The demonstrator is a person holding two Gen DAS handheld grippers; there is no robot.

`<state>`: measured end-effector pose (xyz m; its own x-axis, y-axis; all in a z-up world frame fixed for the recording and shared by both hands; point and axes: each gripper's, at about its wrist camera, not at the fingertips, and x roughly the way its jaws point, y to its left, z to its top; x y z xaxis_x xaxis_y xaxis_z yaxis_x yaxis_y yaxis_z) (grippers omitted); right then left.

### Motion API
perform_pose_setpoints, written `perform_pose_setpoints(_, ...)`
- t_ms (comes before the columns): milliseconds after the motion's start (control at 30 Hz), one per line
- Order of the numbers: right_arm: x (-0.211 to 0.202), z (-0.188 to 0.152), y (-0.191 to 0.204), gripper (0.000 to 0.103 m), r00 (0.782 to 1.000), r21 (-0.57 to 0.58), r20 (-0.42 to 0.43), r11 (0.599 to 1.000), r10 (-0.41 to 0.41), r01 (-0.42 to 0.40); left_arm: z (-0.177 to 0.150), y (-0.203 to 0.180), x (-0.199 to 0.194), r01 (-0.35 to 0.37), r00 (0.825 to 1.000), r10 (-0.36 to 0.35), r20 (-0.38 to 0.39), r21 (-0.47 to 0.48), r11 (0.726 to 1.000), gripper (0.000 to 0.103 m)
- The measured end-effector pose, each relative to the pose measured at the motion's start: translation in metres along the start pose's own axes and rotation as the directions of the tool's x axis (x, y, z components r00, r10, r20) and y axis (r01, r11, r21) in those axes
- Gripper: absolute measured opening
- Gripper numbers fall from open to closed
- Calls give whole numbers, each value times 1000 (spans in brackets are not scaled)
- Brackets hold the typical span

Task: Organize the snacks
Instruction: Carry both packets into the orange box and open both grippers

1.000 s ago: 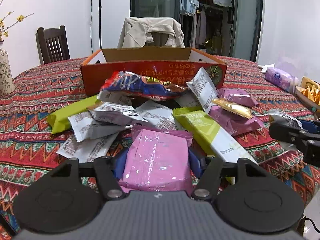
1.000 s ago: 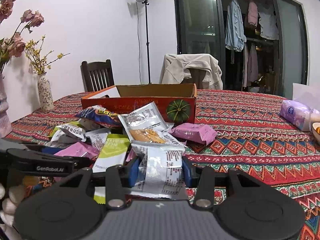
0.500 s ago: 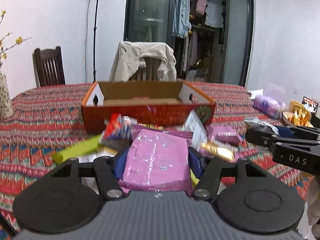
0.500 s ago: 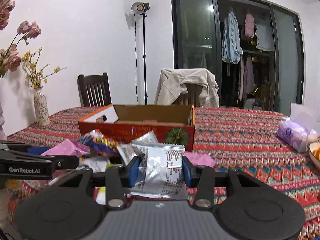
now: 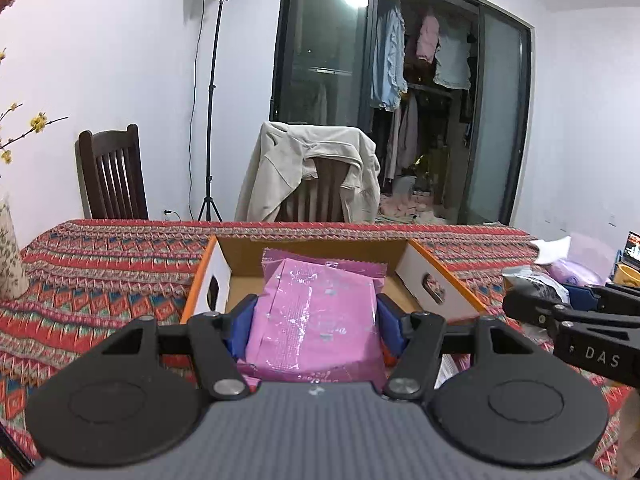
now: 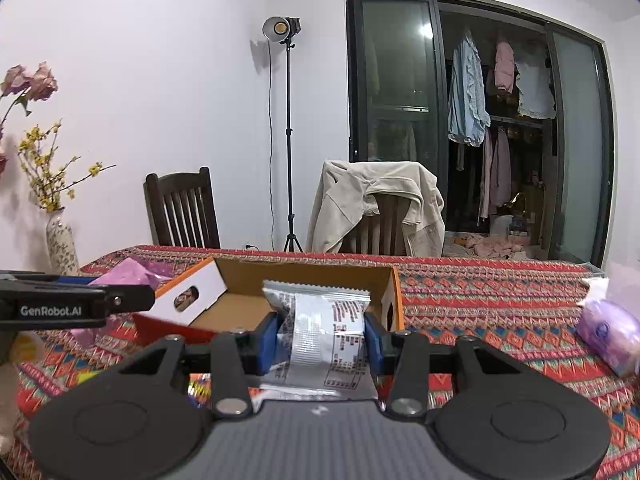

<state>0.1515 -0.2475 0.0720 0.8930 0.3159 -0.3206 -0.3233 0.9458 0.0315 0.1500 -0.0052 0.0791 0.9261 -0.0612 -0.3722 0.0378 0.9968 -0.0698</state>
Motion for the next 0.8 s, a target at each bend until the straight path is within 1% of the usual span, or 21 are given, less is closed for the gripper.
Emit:
perform_pose_setpoints(300, 70, 38, -3, 43, 1000, -26, -23, 999, -21, 20, 40, 15, 63, -36, 999, 36, -8, -25, 999, 63)
perform_pose_setpoints(467, 111, 49, -4, 43, 999, -37, -41, 999, -35, 34, 53, 22, 99, -77, 997, 76, -17, -35, 996, 63)
perform_pose_setpoints(600, 143, 54, -7, 43, 997, -33, -60, 998, -48, 46, 56, 29, 127, -121, 992, 119, -34, -50, 991, 63)
perform_pose_setpoints(700, 167, 51, -9, 43, 995, -32, -82, 998, -61, 58, 54, 37, 145, -142, 989, 138, -54, -78, 987, 63)
perform_pose_setpoints(800, 188, 45, -14, 43, 991, -24, -116, 997, -69, 67, 47, 42, 158, -168, 984, 163, -78, -72, 983, 63)
